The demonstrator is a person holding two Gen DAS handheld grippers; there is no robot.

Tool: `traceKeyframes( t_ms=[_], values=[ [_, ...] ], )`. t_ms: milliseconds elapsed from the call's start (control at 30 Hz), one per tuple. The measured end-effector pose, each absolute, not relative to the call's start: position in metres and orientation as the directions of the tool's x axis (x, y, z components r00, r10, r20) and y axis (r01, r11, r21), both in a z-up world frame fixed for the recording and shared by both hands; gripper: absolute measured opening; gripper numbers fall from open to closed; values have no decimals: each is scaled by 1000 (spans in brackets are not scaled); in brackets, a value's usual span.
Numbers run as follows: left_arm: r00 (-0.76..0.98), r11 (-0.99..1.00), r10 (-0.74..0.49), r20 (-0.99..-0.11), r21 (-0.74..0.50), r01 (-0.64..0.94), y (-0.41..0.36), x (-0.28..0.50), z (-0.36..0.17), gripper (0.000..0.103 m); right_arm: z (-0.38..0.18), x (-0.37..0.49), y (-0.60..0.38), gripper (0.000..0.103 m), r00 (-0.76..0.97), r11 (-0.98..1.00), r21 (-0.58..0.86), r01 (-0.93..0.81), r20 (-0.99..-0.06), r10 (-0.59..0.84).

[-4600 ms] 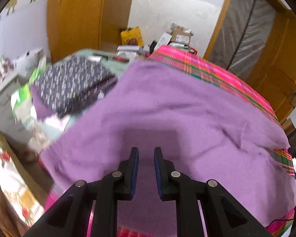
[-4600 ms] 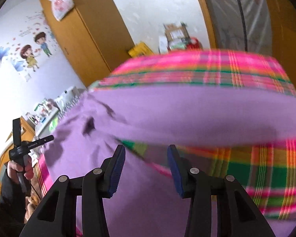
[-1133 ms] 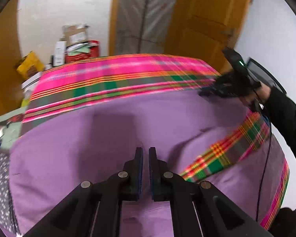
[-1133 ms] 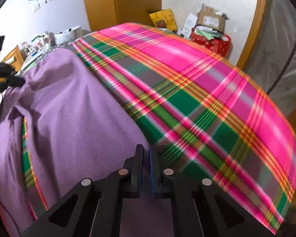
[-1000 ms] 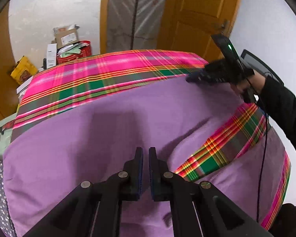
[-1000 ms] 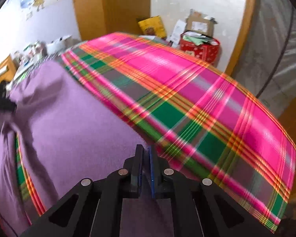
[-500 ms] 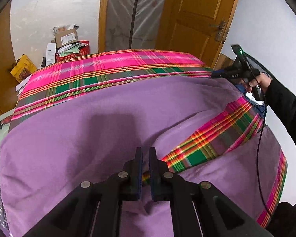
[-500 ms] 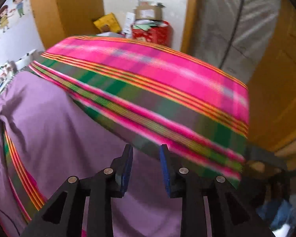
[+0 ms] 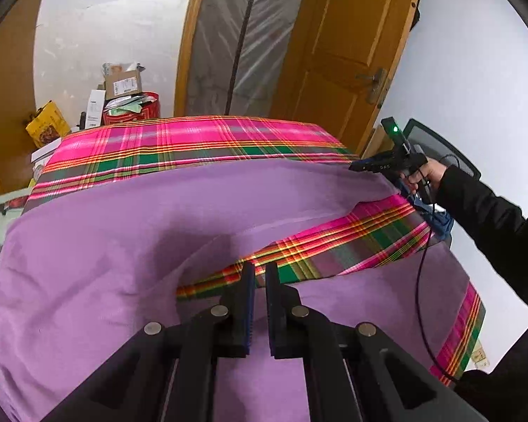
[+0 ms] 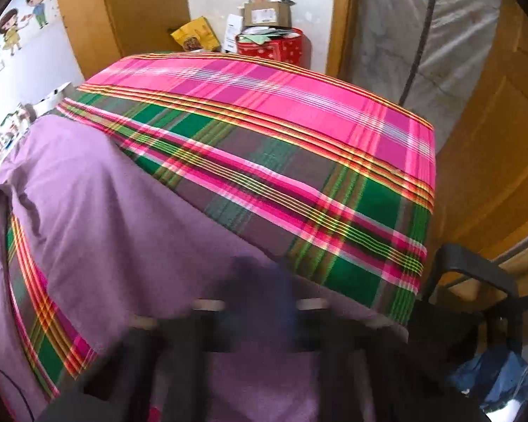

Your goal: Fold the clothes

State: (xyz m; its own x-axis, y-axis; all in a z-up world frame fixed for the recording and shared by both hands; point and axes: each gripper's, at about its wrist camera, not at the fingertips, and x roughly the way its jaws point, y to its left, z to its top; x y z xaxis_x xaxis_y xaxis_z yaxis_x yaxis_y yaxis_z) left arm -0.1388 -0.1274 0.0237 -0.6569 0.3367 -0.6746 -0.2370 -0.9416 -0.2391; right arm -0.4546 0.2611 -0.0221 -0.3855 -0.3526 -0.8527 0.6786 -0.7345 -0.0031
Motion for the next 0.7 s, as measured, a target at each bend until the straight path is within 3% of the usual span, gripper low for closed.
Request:
traceKeyframes(
  t_ms=[167,267,400,467,533,700],
  values=[
    [-668,-942,331,-666,-269,-199,-128,-130,26,5,-15,-458,267,2,-501,-783,-89,616,-811,-301],
    [-672,-942,329,-663,-285,-180,-129,-130,27,5,-5,-470,287,6,-547,-850,-24,527,-775,-317],
    [-678,-941,327,-659,-294,-168,-130,-126,27,5,-5,-471,324,33,-532,-882,52,468,-780,-328],
    [-673,-941,326,-663,-297,-163,-128,-127,26,5,-10,-472,348,35,-520,-904,110,414,-786,-334],
    [-667,-941,326,-670,-300,-159,-127,-127,24,5,-20,-471,368,45,-504,-918,168,359,-793,-342],
    [-658,-939,328,-678,-307,-152,-122,-130,20,5,-39,-467,389,44,-444,-899,309,310,-789,-424]
  ],
)
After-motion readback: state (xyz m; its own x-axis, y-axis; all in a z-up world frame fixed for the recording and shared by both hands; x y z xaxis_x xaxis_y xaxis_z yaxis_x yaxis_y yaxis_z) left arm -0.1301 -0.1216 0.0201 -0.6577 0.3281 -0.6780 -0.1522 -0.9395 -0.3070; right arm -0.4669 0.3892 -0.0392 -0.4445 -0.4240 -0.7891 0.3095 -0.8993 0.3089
